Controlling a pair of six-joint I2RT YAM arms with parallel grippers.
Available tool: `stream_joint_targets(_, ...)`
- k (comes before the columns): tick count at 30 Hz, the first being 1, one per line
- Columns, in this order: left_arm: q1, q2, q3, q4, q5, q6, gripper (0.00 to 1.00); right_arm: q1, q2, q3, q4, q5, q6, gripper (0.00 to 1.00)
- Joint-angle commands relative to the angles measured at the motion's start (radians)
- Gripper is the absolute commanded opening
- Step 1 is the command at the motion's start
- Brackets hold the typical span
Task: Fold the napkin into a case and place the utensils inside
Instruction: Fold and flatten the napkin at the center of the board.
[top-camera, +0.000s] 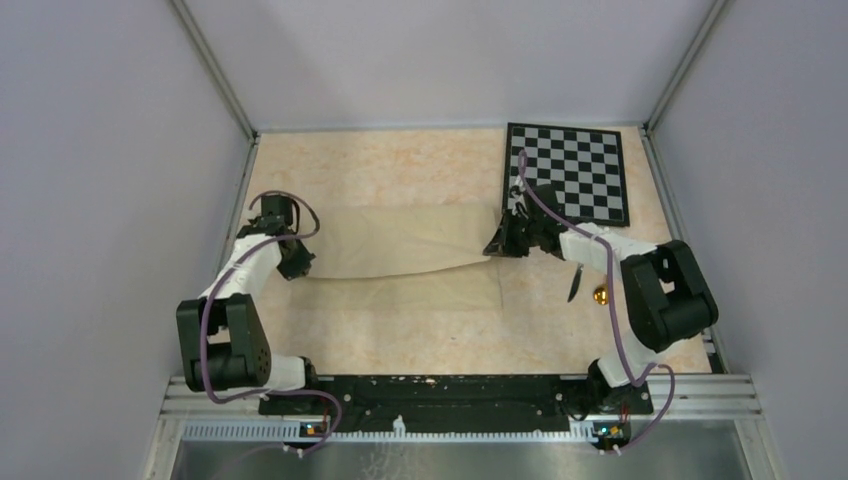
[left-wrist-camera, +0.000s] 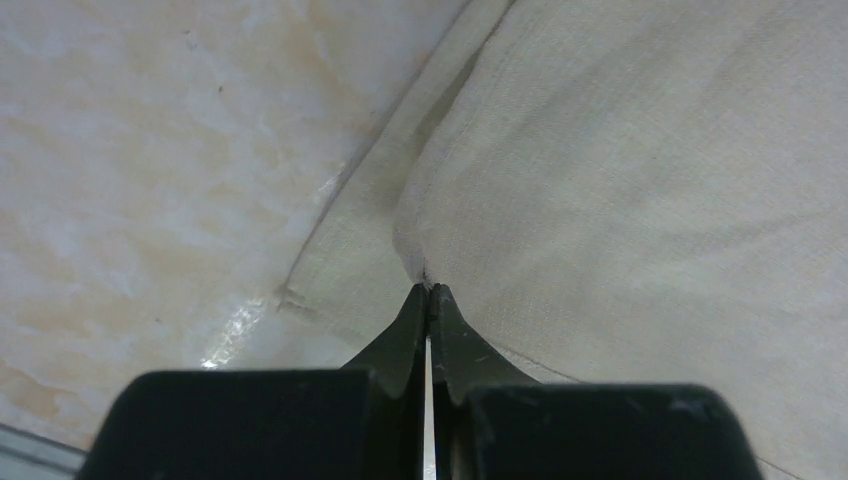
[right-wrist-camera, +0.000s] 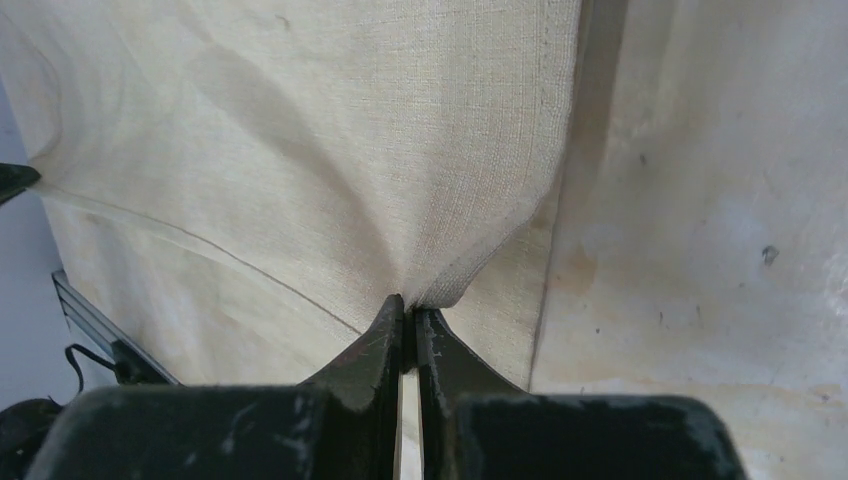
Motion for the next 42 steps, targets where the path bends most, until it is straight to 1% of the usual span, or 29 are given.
stream_joint_targets(1,0.006,0.018,0.003,-0.034,-0.073,-0.026,0.0,0.022,-0.028,-0.034,0.041,-0.011,-0.026,0.0)
stream_joint_targets(4,0.006,0.026,0.048,-0.084,-0.133,-0.021,0.0,0.028,-0.054,0.005,-0.005,-0.007,-0.043,0.0)
stream_joint_targets(8,0.008,-0.037,0.06,-0.098,-0.186,-0.012,0.0,0.067,-0.103,0.024,-0.069,0.006,-0.059,0.0)
stream_joint_targets(12,0.006,-0.076,0.025,-0.097,-0.18,-0.013,0.0,0.105,-0.138,-0.046,-0.066,0.016,-0.02,0.0)
stream_joint_targets(15,0.006,-0.08,-0.028,-0.074,-0.165,-0.026,0.0,0.128,-0.161,-0.125,-0.006,0.025,0.027,0.0)
stream_joint_targets(20,0.007,-0.021,-0.095,-0.021,-0.162,-0.065,0.0,0.136,-0.135,-0.205,0.068,0.051,0.056,0.0)
stream_joint_targets(24,0.006,0.06,-0.086,-0.025,-0.17,-0.087,0.0,0.136,-0.096,-0.214,0.087,0.07,0.048,0.0)
stream_joint_targets(27,0.006,0.084,-0.063,-0.049,-0.172,-0.094,0.0,0.137,-0.082,-0.19,0.072,0.058,0.035,0.0)
stream_joint_targets(30,0.007,0.056,-0.036,-0.077,-0.184,-0.095,0.0,0.144,-0.12,-0.173,0.047,0.05,0.026,0.0)
stream_joint_targets(36,0.007,-0.066,-0.016,-0.116,-0.212,-0.091,0.0,0.162,-0.223,-0.16,-0.035,0.047,0.031,0.0)
stream_joint_targets(39,0.007,-0.093,-0.018,-0.127,-0.229,-0.097,0.0,0.178,-0.264,-0.173,-0.05,0.047,0.053,0.0)
stream_joint_targets(42,0.008,-0.088,-0.041,-0.11,-0.246,-0.1,0.0,0.189,-0.286,-0.212,-0.026,0.047,0.086,0.0)
